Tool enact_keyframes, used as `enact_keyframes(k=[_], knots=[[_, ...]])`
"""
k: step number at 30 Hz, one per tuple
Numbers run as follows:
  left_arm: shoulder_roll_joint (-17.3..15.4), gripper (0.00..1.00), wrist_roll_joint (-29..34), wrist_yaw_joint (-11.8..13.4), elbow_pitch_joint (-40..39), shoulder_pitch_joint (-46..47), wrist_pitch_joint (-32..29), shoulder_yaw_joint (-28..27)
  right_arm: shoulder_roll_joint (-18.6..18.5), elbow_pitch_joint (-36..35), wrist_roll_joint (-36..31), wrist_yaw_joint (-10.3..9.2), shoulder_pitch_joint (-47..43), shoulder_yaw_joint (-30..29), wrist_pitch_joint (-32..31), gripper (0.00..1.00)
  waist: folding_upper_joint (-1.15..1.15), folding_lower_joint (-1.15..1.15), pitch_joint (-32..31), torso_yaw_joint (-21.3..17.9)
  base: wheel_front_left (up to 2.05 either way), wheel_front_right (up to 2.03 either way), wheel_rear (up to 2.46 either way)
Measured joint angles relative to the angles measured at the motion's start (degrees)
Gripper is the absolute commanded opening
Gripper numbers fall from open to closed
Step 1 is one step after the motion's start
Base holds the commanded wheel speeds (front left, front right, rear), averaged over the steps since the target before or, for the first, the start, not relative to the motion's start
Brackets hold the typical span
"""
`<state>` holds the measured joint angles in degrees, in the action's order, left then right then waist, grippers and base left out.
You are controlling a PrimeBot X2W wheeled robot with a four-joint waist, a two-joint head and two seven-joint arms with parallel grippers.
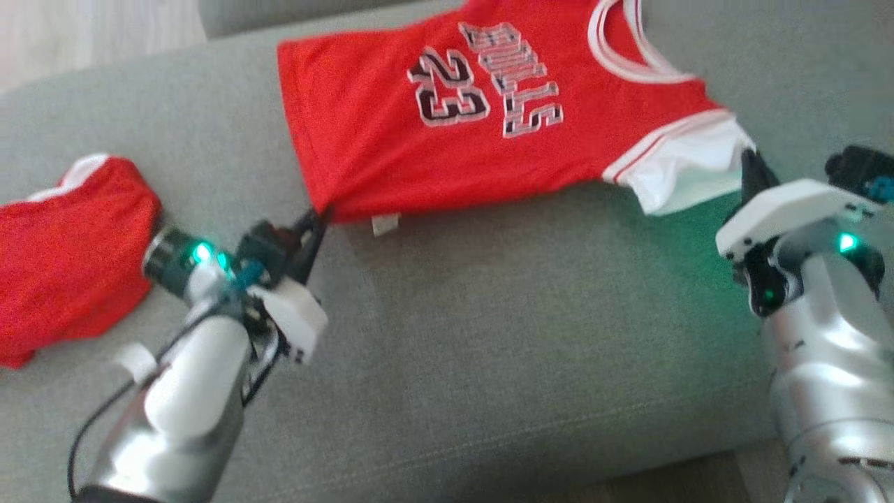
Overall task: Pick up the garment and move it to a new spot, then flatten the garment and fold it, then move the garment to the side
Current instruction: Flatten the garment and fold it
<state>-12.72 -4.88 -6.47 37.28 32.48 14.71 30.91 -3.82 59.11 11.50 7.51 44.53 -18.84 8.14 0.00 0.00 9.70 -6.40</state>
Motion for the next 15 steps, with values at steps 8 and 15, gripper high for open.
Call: enact_keyframes(k=[8, 15], knots=[[0.09, 0.00, 1.48, 1.27, -3.76, -7.97, -0.01, 3.08, -0.91, -3.05, -2.57, 0.00, -6.96, -3.90, -9.45, 0.00, 0.00, 0.00, -6.08, 0.11, 0.00, 0.00, 0.00], [0.00, 0.00, 1.78, 2.22, -5.44, -13.67, -0.01, 3.91, -1.22, -10.32, -5.03, 0.00, -14.01, -3.56, -21.58, 0.00, 0.00, 0.00, -9.47, 0.14, 0.00, 0.00, 0.00]])
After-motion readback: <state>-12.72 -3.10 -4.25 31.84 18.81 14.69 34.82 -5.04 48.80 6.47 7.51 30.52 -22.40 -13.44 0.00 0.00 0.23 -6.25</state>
